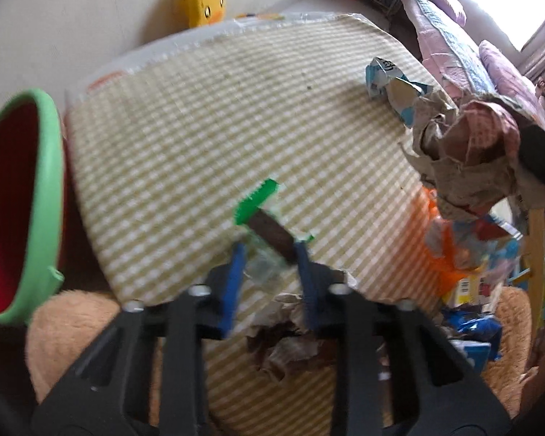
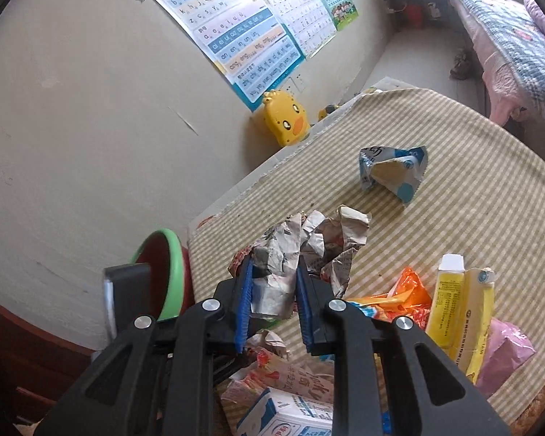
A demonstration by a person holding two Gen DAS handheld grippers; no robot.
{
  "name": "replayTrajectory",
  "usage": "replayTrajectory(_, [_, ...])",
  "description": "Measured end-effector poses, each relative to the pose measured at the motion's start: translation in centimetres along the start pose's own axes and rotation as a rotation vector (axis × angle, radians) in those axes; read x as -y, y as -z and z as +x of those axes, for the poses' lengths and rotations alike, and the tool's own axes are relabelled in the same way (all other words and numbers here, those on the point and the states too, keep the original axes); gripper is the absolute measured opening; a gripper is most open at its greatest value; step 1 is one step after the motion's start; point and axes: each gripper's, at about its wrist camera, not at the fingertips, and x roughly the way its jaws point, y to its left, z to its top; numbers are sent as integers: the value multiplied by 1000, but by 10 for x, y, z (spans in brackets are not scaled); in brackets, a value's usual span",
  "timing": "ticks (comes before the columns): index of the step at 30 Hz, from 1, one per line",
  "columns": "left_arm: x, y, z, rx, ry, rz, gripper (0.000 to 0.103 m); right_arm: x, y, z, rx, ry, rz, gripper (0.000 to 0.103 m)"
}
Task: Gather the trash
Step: 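Grasp the green candy wrapper with the left tool while the right tool grasps crumpled foil paper, then drop the green wrapper into the red bucket with the left tool while the right tool drops the foil paper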
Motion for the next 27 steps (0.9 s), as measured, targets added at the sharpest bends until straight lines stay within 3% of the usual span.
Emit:
replayTrajectory(6, [0, 4, -20, 67, -24, 18, 3, -3, 0, -1, 24, -1, -11, 22])
replayTrajectory(12, [-9, 0, -50, 158, -45, 1, 2, -13, -1, -9, 77, -5, -32, 22])
replayTrajectory(27, [-55, 1, -111, 342, -190, -60, 3, -59, 2, -3, 56, -3, -149, 22])
